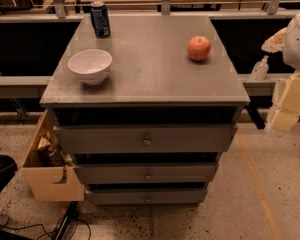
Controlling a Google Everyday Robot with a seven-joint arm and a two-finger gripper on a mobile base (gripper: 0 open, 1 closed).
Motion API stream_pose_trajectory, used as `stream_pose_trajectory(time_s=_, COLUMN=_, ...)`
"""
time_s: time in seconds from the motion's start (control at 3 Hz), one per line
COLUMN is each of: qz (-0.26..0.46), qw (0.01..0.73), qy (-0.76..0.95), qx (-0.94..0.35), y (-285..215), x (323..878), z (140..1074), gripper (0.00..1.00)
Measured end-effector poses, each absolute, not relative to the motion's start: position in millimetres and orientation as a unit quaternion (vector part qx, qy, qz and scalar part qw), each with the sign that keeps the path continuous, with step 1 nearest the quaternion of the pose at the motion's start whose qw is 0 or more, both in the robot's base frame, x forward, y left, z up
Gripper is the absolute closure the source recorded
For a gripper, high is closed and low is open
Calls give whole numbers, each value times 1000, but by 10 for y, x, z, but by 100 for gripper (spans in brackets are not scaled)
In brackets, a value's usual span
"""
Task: Move apple near white bowl
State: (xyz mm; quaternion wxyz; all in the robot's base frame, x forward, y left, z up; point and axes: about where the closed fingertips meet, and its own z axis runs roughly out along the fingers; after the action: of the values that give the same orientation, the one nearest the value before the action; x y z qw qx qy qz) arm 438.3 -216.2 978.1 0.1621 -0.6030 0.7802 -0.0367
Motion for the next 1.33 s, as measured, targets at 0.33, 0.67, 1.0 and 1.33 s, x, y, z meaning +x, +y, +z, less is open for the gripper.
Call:
stream_pose_trajectory(time_s=0.33, qz=-37, qw=162, qy=780, qx=-603, y=-2161, x=4383, z=9781, gripper=0)
stream_pose_trajectory(time_s=0.67, qz=-38, qw=223, qy=784, qx=-578, y=-2191, x=4614, z=9776, gripper=0)
stream_pose_trajectory(time_s=1.0, qz=-12, qw=306, qy=784, qx=-539, y=-2270, x=4990, z=9699, gripper=0)
stream_pose_trajectory(time_s=1.33, qz=13, qw=404, qy=764, qx=-503, y=-2324, x=5488, z=9725, gripper=0)
